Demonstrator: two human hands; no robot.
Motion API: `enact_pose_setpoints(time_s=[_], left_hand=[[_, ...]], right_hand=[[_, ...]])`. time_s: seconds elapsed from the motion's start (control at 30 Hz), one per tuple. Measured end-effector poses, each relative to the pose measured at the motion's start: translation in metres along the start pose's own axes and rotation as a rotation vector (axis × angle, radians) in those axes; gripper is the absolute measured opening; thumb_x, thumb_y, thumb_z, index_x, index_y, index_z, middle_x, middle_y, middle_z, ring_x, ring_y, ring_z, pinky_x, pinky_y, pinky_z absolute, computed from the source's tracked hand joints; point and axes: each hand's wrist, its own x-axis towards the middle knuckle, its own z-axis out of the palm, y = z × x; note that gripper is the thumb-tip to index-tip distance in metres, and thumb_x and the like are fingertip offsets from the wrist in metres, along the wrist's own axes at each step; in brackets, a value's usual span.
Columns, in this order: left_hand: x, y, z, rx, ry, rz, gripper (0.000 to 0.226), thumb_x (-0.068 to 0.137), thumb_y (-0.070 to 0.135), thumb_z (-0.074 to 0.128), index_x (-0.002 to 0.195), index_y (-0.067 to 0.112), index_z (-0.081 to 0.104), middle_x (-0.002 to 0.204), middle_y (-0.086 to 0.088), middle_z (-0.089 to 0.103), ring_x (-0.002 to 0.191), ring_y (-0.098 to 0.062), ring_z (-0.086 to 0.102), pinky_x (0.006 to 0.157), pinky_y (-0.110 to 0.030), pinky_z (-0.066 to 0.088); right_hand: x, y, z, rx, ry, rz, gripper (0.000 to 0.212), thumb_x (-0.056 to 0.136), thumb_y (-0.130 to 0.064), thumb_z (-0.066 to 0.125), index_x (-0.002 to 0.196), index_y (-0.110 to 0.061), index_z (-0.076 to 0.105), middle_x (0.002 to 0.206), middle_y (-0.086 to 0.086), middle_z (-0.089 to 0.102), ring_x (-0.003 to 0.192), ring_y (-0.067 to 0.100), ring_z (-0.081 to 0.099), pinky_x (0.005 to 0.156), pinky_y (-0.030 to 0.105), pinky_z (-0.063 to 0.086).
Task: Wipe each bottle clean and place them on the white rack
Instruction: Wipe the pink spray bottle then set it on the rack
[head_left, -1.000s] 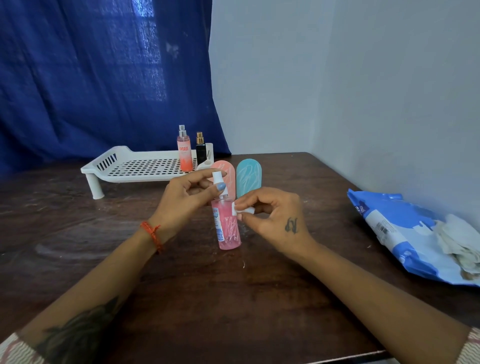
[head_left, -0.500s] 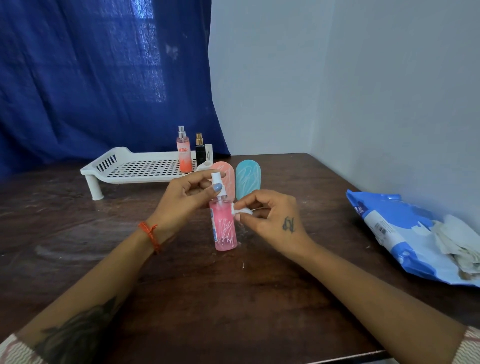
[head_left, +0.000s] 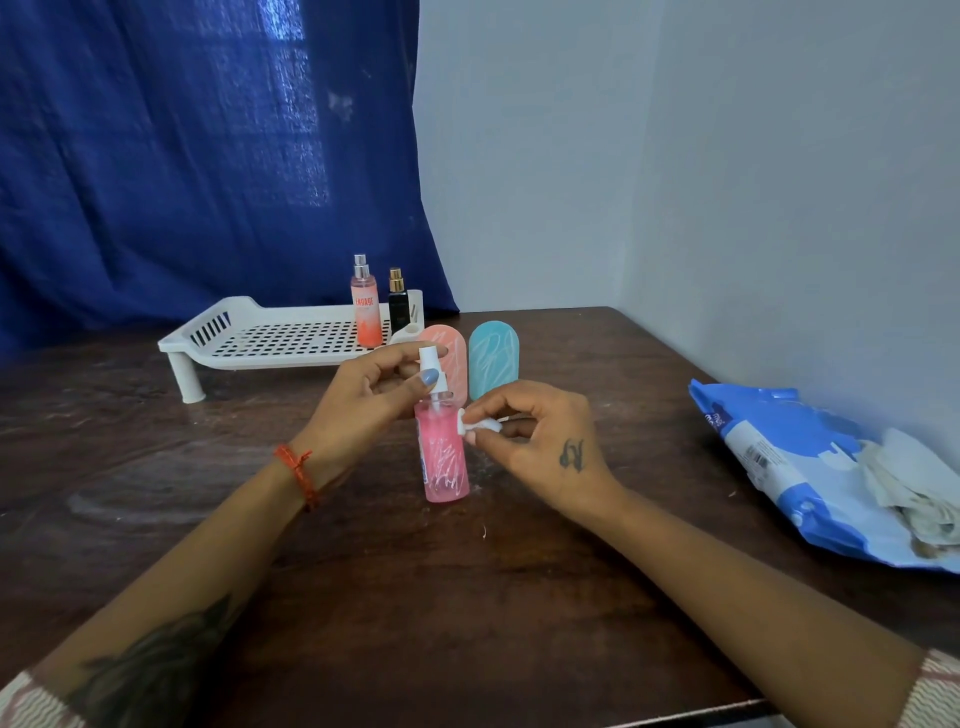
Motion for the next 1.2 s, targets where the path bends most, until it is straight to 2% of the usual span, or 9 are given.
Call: enact_pose_setpoints(time_s=[0.13, 0.3, 0.47, 0.6, 0.7, 0.8, 0.93, 1.07, 1.2], left_hand=[[-0.0004, -0.0001, -0.0008, 0.001, -0.006, 0.0, 0.033, 0.09, 0.008, 0.054, 0.123, 0.015, 0.056, 0.11, -0.012, 0.064, 0.1, -0.017, 0.064, 0.078, -0.021, 0.056], [0.0, 0.0002, -0.0011, 0.006, -0.01, -0.008, 0.035, 0.09, 0.008, 0.055, 0.125, 0.012, 0.055, 0.11, -0.014, 0.064, 0.102, -0.02, 0.063, 0.082, -0.028, 0.056], [0.0001, 0.0011, -0.0007, 0.001, -0.006, -0.019, 0.037, 0.089, 0.008, 0.056, 0.125, 0.011, 0.056, 0.107, -0.012, 0.065, 0.1, -0.02, 0.064, 0.079, -0.025, 0.057], [-0.0011, 0.0034, 0.0002, -0.03, -0.012, -0.016, 0.036, 0.088, 0.008, 0.057, 0.123, 0.011, 0.057, 0.107, -0.007, 0.067, 0.098, -0.015, 0.065, 0.078, -0.024, 0.057], [-0.0015, 0.004, 0.001, -0.066, -0.015, -0.029, 0.035, 0.087, 0.008, 0.057, 0.122, 0.013, 0.056, 0.103, 0.001, 0.069, 0.093, -0.008, 0.068, 0.076, -0.021, 0.056], [-0.0015, 0.0039, 0.001, -0.069, -0.021, -0.029, 0.037, 0.087, 0.009, 0.056, 0.124, 0.011, 0.055, 0.106, 0.0, 0.069, 0.097, -0.01, 0.067, 0.08, -0.023, 0.056], [-0.001, 0.0036, 0.0008, -0.059, -0.012, -0.029, 0.037, 0.087, 0.007, 0.057, 0.123, 0.011, 0.055, 0.104, -0.001, 0.069, 0.095, -0.011, 0.067, 0.078, -0.022, 0.056], [-0.0008, 0.0026, -0.0003, -0.06, -0.013, -0.019, 0.035, 0.087, 0.007, 0.058, 0.121, 0.011, 0.057, 0.103, -0.005, 0.07, 0.092, -0.011, 0.069, 0.075, -0.02, 0.056], [0.0004, 0.0024, 0.001, -0.059, 0.0, -0.018, 0.032, 0.087, 0.005, 0.058, 0.118, 0.012, 0.058, 0.103, -0.006, 0.07, 0.092, -0.011, 0.068, 0.076, -0.02, 0.056]], right_hand=[[0.0002, -0.0017, 0.0002, 0.033, -0.008, -0.081, 0.014, 0.073, -0.009, 0.077, 0.087, -0.009, 0.074, 0.087, 0.0, 0.072, 0.082, 0.005, 0.066, 0.072, 0.015, 0.054], [-0.0016, 0.0, -0.0013, 0.001, -0.06, -0.088, 0.01, 0.07, -0.004, 0.077, 0.079, -0.01, 0.075, 0.079, -0.001, 0.072, 0.075, 0.005, 0.066, 0.068, 0.012, 0.052], [0.0, 0.0004, 0.0003, -0.053, 0.026, -0.114, 0.012, 0.075, -0.012, 0.075, 0.086, -0.01, 0.074, 0.084, -0.002, 0.071, 0.081, 0.004, 0.064, 0.07, 0.011, 0.052], [-0.0006, -0.0018, -0.0007, -0.029, -0.023, -0.192, 0.011, 0.073, -0.007, 0.075, 0.084, -0.008, 0.074, 0.084, 0.001, 0.072, 0.081, 0.004, 0.064, 0.072, 0.011, 0.05], [-0.0009, 0.0012, -0.0022, -0.034, -0.064, -0.172, 0.009, 0.07, -0.005, 0.074, 0.078, -0.008, 0.074, 0.079, 0.0, 0.071, 0.078, 0.003, 0.063, 0.071, 0.008, 0.048], [-0.0003, 0.0045, -0.0016, -0.058, -0.041, -0.133, 0.008, 0.071, -0.005, 0.073, 0.077, -0.01, 0.074, 0.076, -0.002, 0.07, 0.075, 0.004, 0.063, 0.068, 0.011, 0.05], [0.0009, 0.0025, 0.0, -0.056, 0.013, -0.128, 0.011, 0.075, -0.012, 0.073, 0.086, -0.01, 0.073, 0.084, -0.001, 0.071, 0.081, 0.005, 0.063, 0.07, 0.012, 0.052], [-0.0004, -0.0006, -0.0001, -0.044, -0.042, -0.189, 0.011, 0.073, -0.01, 0.074, 0.084, -0.01, 0.074, 0.084, 0.0, 0.071, 0.082, 0.003, 0.063, 0.073, 0.009, 0.049], [-0.0011, 0.0022, -0.0015, -0.039, -0.091, -0.146, 0.007, 0.071, -0.009, 0.072, 0.077, -0.01, 0.073, 0.078, -0.002, 0.07, 0.077, 0.004, 0.062, 0.069, 0.008, 0.048]])
